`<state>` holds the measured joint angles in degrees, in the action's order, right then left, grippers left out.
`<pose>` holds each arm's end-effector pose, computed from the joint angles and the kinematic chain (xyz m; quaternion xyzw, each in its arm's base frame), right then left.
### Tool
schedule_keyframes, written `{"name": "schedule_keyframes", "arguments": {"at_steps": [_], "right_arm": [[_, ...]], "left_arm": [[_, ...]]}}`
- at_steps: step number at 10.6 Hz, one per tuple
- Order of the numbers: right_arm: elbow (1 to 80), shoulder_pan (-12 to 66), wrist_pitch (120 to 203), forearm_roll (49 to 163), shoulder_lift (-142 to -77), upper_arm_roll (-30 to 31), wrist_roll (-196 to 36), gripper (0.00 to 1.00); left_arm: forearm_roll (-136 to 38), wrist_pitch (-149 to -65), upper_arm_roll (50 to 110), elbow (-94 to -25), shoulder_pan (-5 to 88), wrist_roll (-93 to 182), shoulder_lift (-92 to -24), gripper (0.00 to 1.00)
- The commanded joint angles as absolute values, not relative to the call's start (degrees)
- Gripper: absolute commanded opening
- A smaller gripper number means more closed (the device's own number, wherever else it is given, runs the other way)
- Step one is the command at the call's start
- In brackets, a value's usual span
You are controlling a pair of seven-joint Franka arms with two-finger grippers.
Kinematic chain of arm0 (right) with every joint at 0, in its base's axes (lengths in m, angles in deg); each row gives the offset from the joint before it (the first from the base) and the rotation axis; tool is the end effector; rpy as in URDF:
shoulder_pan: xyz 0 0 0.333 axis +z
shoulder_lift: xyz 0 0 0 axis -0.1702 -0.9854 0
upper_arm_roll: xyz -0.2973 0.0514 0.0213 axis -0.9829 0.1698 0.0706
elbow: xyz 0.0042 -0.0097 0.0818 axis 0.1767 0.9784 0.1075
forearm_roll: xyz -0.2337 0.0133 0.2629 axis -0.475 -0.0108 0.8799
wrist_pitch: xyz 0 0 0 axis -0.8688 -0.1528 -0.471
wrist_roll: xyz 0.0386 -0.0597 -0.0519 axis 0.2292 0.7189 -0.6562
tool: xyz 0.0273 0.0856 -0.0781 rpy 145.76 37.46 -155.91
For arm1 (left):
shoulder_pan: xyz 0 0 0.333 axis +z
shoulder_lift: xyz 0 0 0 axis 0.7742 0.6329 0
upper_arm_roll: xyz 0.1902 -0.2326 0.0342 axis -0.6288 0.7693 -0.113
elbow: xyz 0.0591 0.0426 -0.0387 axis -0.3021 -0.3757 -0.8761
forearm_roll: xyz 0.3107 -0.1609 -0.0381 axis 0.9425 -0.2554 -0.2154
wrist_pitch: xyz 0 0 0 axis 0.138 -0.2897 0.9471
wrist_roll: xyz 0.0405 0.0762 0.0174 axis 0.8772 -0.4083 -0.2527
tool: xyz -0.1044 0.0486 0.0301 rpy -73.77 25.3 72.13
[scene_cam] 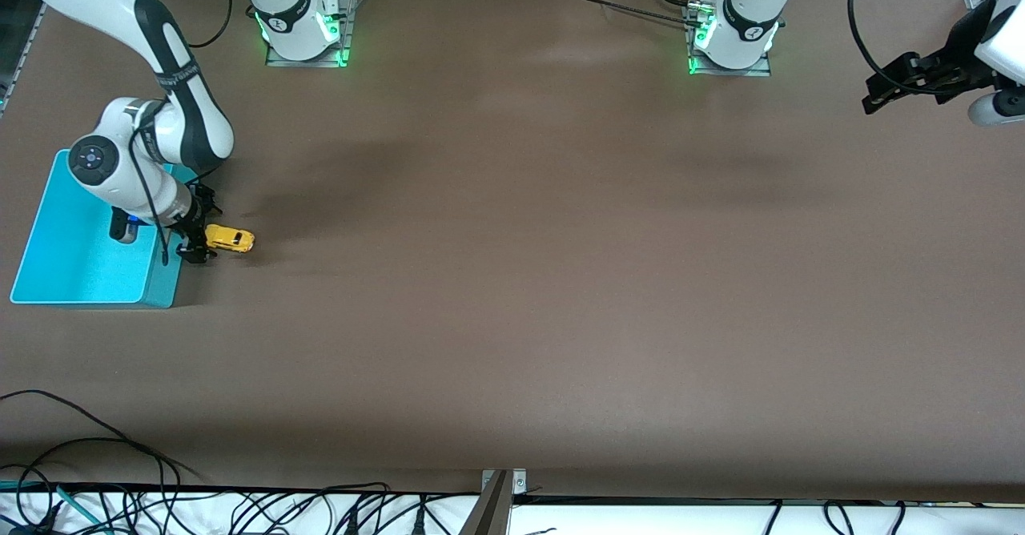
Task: Wind up and store yellow beetle car
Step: 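Lower the right gripper and close it around the yellow car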
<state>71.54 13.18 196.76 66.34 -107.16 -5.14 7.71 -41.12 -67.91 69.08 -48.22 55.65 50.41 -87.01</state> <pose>0.5080 -0.0719 0.2104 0.7231 -0.6891 0.0299 0.0377 0.4693 -0.0229 0.6236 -0.9942 -0.0871 0.0625 0.0048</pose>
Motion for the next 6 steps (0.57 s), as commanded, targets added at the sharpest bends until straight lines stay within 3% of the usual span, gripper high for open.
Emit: {"name": "schedule_keyframes", "arguments": {"at_steps": [1, 2, 3, 4, 5, 6], "right_arm": [[71.7, 13.5, 198.8, 66.6, -108.4, -5.1, 9.5, 1.0], [71.7, 13.5, 198.8, 66.7, -108.5, -5.1, 10.4, 0.99], [71.6, 13.5, 198.9, 66.7, -109.1, -5.0, 11.5, 0.85], [71.5, 13.8, 198.9, 66.7, -109.4, -4.9, 14.9, 0.43], [71.5, 14.0, 198.9, 66.7, -109.4, -4.9, 18.5, 0.25], [71.4, 14.2, 198.9, 66.7, -109.4, -4.9, 19.0, 0.22]], "left_arm": [[-40.9, -66.4, 69.0, -46.1, 55.3, 51.2, -86.0, 1.0], [-40.9, -66.1, 69.2, -46.1, 55.2, 51.3, -86.0, 1.0], [-40.9, -65.8, 69.2, -46.1, 55.2, 51.3, -85.9, 1.0], [-40.9, -65.8, 69.2, -46.1, 55.3, 51.3, -86.0, 1.0], [-40.9, -65.8, 69.2, -46.1, 55.3, 51.3, -85.9, 1.0], [-40.9, -65.8, 69.2, -46.1, 55.3, 51.3, -85.9, 1.0]]}}
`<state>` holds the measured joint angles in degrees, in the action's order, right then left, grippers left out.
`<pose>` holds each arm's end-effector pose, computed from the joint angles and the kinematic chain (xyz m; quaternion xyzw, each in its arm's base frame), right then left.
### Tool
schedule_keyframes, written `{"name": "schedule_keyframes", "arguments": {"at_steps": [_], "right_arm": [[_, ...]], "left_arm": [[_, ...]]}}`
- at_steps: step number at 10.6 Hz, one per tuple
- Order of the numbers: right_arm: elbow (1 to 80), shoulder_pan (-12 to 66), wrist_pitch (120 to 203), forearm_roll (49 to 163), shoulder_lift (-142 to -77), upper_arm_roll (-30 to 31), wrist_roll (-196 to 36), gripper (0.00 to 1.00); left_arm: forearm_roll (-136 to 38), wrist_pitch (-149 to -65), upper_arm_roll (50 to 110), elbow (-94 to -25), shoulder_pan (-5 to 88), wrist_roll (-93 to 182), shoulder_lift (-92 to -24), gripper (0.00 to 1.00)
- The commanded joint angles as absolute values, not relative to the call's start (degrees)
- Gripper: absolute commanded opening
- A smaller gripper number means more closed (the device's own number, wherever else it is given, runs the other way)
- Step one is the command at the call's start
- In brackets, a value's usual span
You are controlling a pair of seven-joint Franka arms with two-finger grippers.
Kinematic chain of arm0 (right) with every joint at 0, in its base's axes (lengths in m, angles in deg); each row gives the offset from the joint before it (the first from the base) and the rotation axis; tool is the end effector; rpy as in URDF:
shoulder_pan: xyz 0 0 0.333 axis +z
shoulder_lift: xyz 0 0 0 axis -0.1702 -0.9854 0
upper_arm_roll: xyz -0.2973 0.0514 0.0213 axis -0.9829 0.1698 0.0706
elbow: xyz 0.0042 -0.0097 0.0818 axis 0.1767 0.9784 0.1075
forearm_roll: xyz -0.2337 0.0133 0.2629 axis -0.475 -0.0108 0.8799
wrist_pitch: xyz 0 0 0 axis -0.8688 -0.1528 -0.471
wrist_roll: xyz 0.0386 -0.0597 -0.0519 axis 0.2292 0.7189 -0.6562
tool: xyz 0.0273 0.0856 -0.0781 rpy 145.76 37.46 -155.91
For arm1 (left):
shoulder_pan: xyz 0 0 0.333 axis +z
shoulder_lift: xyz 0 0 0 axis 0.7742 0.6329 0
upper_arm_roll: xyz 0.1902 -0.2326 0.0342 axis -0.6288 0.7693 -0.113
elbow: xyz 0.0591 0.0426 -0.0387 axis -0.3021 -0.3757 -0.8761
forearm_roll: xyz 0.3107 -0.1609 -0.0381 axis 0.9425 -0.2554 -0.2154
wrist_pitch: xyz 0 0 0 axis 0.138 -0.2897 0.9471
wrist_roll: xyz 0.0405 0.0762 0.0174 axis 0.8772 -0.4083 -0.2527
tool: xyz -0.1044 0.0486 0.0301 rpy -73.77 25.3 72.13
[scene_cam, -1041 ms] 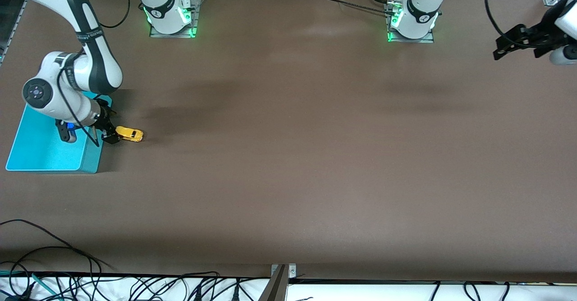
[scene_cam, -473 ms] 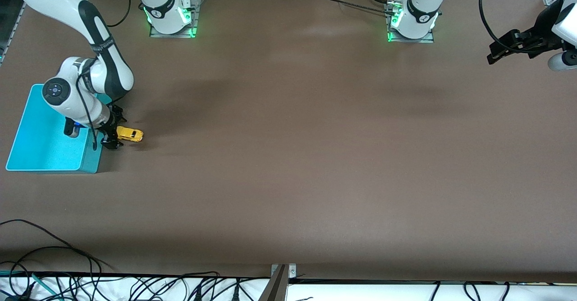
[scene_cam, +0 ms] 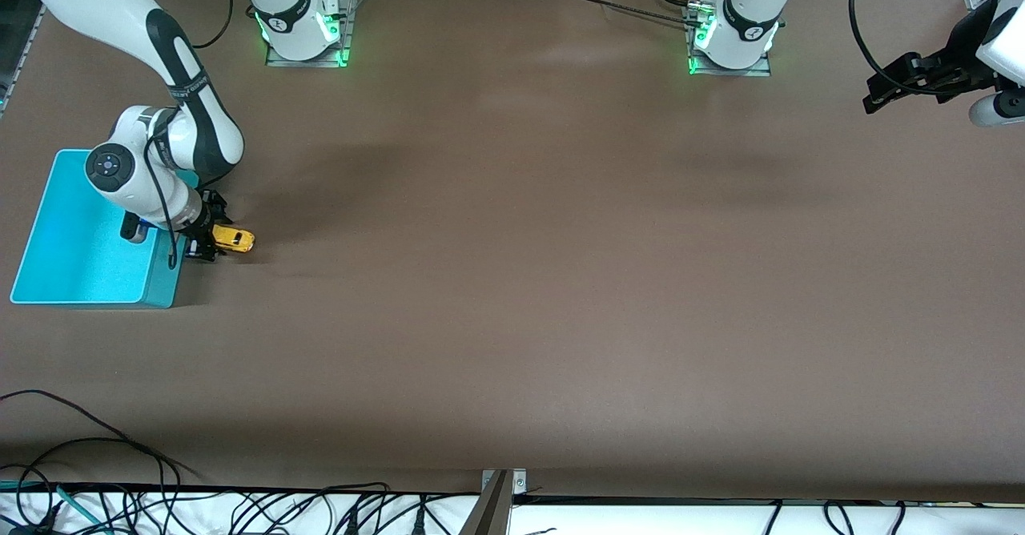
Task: Wind up and store yellow beetle car
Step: 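Lower the right gripper and close it around the yellow car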
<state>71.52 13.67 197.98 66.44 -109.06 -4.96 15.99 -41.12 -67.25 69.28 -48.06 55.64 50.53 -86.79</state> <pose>0.5072 -0.0663 0.1956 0.6760 -0.7352 0.0296 0.0401 0.4689 -0.0246 0.6221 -0.9939 -0.0862 0.0687 0.0057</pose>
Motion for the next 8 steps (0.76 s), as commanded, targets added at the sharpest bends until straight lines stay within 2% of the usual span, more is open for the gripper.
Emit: {"name": "schedule_keyframes", "arguments": {"at_steps": [1, 3, 4, 5, 8], "right_arm": [[70.8, 14.3, 198.5, 66.6, -109.4, -4.9, 19.0, 0.19], [70.5, 14.9, 198.4, 66.6, -109.3, -4.2, 19.2, 0.12], [70.1, 15.5, 198.2, 66.6, -109.2, -4.2, 19.3, 0.12], [69.9, 15.6, 197.7, 66.6, -108.5, -4.2, 19.7, 0.06], [64.8, 15.8, 189.3, 66.6, -107.4, -4.1, 19.6, 0.05]], "left_arm": [[-40.8, -65.6, 69.2, -46.1, 55.3, 51.3, -86.0, 1.0], [-40.8, -65.3, 69.1, -46.1, 55.4, 51.3, -85.9, 1.0], [-40.9, -65.3, 69.2, -46.1, 55.3, 51.3, -85.9, 1.0], [-40.9, -65.4, 69.3, -46.1, 55.0, 51.3, -86.0, 1.0], [-41.2, -65.4, 69.8, -46.0, 54.8, 51.3, -86.0, 1.0]]}}
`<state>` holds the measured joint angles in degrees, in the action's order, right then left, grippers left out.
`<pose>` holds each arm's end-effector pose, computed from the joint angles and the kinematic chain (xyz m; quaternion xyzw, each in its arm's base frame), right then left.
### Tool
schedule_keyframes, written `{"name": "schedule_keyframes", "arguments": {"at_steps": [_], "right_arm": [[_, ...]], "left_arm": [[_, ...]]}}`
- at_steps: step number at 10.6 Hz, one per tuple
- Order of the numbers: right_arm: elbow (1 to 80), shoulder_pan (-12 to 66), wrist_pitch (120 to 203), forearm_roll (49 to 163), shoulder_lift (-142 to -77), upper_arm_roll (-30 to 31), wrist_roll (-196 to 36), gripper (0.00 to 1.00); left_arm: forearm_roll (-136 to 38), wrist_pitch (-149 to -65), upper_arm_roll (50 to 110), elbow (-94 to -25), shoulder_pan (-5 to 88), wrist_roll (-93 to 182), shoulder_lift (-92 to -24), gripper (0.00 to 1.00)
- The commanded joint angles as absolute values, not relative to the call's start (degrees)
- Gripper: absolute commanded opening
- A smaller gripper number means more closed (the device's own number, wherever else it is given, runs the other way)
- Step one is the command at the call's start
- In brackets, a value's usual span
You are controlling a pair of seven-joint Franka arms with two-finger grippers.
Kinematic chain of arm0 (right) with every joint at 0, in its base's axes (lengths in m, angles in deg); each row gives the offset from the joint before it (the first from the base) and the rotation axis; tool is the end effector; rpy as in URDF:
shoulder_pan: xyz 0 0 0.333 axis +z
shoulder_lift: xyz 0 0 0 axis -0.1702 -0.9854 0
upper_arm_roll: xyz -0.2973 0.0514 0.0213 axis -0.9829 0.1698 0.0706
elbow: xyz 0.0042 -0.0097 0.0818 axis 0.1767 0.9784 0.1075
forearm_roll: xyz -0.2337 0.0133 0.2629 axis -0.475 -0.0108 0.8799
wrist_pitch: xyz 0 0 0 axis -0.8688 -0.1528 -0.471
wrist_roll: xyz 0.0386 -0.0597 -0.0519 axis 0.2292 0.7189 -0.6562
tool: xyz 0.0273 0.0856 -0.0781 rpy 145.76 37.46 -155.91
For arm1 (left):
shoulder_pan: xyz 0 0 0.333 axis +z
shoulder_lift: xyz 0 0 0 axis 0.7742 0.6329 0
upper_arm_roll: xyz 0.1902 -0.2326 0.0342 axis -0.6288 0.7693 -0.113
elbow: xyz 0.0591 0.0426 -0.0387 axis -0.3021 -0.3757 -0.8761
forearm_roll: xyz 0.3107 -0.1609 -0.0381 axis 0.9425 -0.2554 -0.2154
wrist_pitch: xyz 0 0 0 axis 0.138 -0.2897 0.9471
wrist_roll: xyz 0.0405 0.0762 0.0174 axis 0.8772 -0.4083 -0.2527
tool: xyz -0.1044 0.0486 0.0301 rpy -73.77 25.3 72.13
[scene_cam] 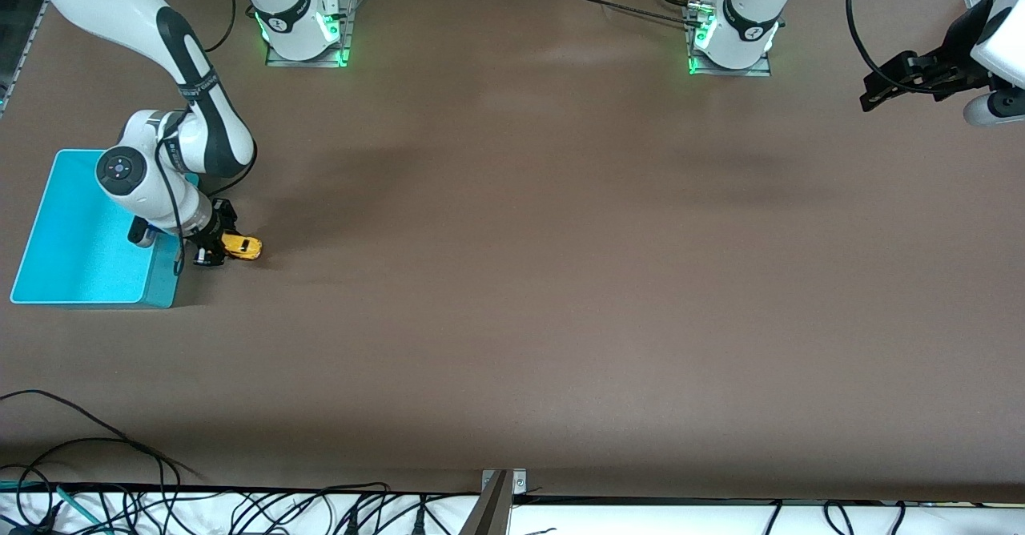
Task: Wind up and store yellow beetle car
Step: 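Lower the right gripper and close it around the yellow car, then lift the yellow car with the right gripper over the turquoise bin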
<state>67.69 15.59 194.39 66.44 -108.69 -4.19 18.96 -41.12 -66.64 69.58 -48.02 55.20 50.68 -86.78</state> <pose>0.5281 -0.0426 0.2148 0.6733 -0.7379 0.0338 0.0339 0.4672 -0.0306 0.6216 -0.9940 -0.0811 0.0736 0.0071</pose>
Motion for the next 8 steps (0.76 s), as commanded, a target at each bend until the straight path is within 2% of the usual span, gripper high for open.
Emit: {"name": "schedule_keyframes", "arguments": {"at_steps": [1, 4, 6, 8], "right_arm": [[61.8, 15.8, 184.1, 66.6, -107.0, -4.1, 19.6, 0.05], [48.8, 14.5, 168.2, 66.4, -107.0, -5.4, 16.0, 0.05], [40.0, 12.1, 158.2, 66.6, -107.6, -7.0, 5.4, 0.05], [38.2, 8.9, 153.1, 66.6, -107.6, -7.0, -9.3, 0.05]], "left_arm": [[-41.3, -65.4, 69.8, -45.9, 54.8, 51.2, -86.0, 1.0], [-40.9, -65.5, 71.0, -45.9, 54.8, 51.2, -86.0, 1.0], [-41.2, -65.7, 71.0, -45.9, 54.7, 51.2, -85.9, 1.0], [-40.7, -65.8, 70.8, -45.9, 55.0, 51.2, -85.8, 1.0]]}}
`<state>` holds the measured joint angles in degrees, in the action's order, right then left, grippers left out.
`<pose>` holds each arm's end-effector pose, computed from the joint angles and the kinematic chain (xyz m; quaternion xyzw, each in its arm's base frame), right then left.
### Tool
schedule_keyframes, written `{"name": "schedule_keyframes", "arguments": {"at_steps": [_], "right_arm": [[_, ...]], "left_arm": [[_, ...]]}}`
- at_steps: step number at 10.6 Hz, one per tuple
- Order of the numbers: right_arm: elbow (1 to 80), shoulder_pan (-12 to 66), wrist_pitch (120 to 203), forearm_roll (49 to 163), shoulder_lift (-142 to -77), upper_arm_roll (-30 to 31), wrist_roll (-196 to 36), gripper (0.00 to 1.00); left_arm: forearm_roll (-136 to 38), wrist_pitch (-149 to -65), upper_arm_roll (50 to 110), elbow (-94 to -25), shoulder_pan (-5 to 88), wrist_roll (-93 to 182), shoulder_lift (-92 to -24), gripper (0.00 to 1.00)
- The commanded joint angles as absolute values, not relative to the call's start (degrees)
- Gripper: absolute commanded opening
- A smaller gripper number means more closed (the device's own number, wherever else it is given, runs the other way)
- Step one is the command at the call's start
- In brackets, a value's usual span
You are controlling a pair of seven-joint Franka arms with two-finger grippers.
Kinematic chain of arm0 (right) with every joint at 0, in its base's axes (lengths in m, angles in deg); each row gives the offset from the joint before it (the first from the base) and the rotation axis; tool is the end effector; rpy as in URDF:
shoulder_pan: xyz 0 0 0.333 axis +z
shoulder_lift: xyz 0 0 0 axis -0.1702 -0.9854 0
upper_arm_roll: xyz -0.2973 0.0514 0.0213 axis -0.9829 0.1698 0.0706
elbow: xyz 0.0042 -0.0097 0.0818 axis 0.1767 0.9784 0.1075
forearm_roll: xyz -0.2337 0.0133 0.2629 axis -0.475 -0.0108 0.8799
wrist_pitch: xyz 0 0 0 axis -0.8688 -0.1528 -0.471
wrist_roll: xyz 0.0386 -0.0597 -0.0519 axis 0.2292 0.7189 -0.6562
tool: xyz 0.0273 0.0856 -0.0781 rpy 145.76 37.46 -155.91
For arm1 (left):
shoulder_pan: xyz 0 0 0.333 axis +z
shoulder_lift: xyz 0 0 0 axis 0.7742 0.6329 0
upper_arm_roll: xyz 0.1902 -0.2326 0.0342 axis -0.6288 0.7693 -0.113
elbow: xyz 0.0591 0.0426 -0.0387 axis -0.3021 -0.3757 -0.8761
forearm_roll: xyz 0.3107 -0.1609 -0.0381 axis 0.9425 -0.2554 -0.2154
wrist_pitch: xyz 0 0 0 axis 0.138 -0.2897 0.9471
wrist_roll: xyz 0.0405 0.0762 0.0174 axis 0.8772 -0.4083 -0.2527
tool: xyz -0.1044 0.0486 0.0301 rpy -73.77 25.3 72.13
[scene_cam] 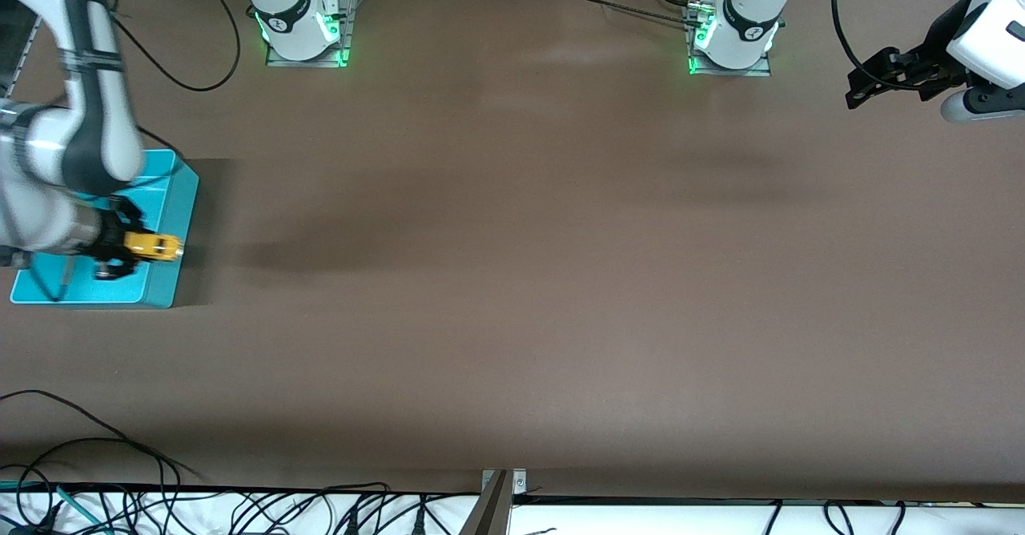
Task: Wind up and store yellow beetle car
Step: 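Lift the yellow car with the right gripper over the turquoise bin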
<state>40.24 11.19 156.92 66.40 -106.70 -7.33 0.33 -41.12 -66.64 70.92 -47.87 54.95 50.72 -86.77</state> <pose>0.5812 -0.1171 0.3672 0.7303 -0.6767 -0.0238 0.0905 0.4663 -0.0439 0.6224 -0.9950 -0.0677 0.0723 0.0086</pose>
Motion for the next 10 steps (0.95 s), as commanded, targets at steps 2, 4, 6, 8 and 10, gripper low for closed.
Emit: {"name": "schedule_keyframes", "arguments": {"at_steps": [2, 4, 6, 8, 10], "right_arm": [[38.8, 4.6, 150.7, 66.5, -107.7, -7.3, -25.7, 0.04], [40.2, 2.6, 150.5, 66.7, -108.3, -7.3, -42.2, 0.06], [45.2, 1.8, 154.6, 66.7, -108.0, -7.4, -54.1, 0.04], [52.7, 1.0, 163.8, 66.7, -107.3, -8.1, -58.4, 0.04], [55.8, 0.6, 166.5, 66.8, -106.8, -12.7, -70.2, 0.04]], "left_arm": [[-40.8, -66.0, 70.4, -45.9, 55.5, 50.7, -85.5, 1.0], [-40.9, -66.0, 70.6, -45.8, 55.5, 50.8, -85.5, 1.0], [-40.8, -66.0, 71.0, -45.8, 54.7, 51.0, -85.4, 1.0], [-40.8, -66.5, 70.9, -45.8, 54.7, 50.6, -85.4, 1.0], [-40.8, -66.6, 70.9, -45.8, 54.7, 50.6, -85.4, 1.0]]}}
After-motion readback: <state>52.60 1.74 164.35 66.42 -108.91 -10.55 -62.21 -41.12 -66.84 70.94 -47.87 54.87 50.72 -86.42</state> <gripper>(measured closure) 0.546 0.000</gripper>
